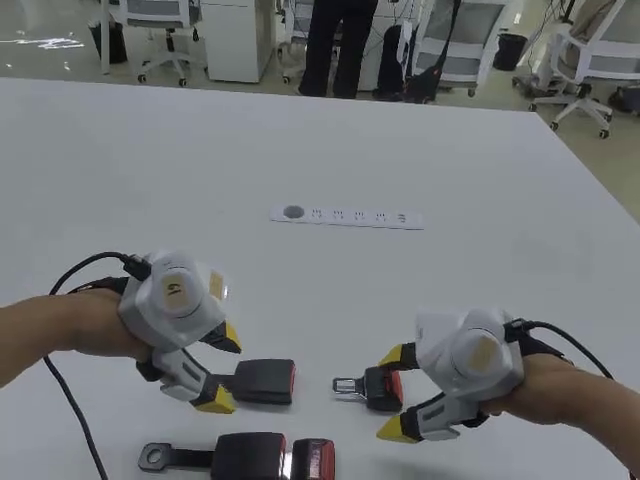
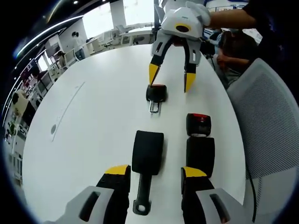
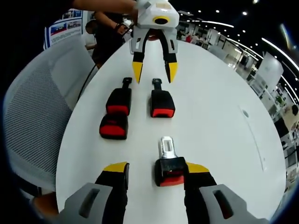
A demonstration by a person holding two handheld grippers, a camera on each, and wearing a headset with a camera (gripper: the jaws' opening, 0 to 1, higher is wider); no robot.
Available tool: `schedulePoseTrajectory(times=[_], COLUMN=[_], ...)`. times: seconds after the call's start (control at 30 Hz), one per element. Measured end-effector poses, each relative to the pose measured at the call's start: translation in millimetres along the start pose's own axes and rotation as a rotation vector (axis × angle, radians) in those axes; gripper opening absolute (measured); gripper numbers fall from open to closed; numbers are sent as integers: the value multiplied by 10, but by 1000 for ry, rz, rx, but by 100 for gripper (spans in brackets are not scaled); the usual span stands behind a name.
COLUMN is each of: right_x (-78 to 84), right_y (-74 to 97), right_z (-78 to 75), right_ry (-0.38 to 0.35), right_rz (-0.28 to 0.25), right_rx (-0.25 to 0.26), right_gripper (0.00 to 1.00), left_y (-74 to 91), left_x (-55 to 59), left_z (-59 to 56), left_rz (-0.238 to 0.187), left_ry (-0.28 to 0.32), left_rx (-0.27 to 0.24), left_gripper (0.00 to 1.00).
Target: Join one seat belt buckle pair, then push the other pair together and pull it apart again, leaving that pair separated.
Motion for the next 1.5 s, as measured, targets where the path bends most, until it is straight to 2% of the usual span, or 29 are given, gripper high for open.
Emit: schedulePoseTrajectory(times=[0.27,0.57,0.87,1.03,1.2,1.5], right_x=[60,111,126,161,166,180], right_y=[-19,-103,-154,-186,-183,-186], right_z=[-154,-263,-260,-279,-271,-267], right_ry=[11,28,40,34,25,25], right_rz=[28,57,90,104,105,110], right_rx=[-5,-28,-55,-63,-67,-72], right_gripper=[43,39,35,33,32,32], left_y=[-112,-264,-346,-399,-395,-435], left_x=[15,96,84,118,80,96], left_z=[69,113,132,124,76,57], left_rz=[21,57,76,90,99,100], left_ry=[-5,-22,-35,-41,-53,-59], left_rx=[26,67,96,116,135,139], left_gripper=[43,39,37,36,35,32])
Point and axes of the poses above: the centre of the closed fingertips' face, and the gripper's own axes: y roughly backward along the fingers, z roughly to its left, x roughly out of its underside, the point moved 2 cm from there along y, roughly backward along the fingers, and after that the axes turned 15 degrees about -y, right-handed, at the moved point
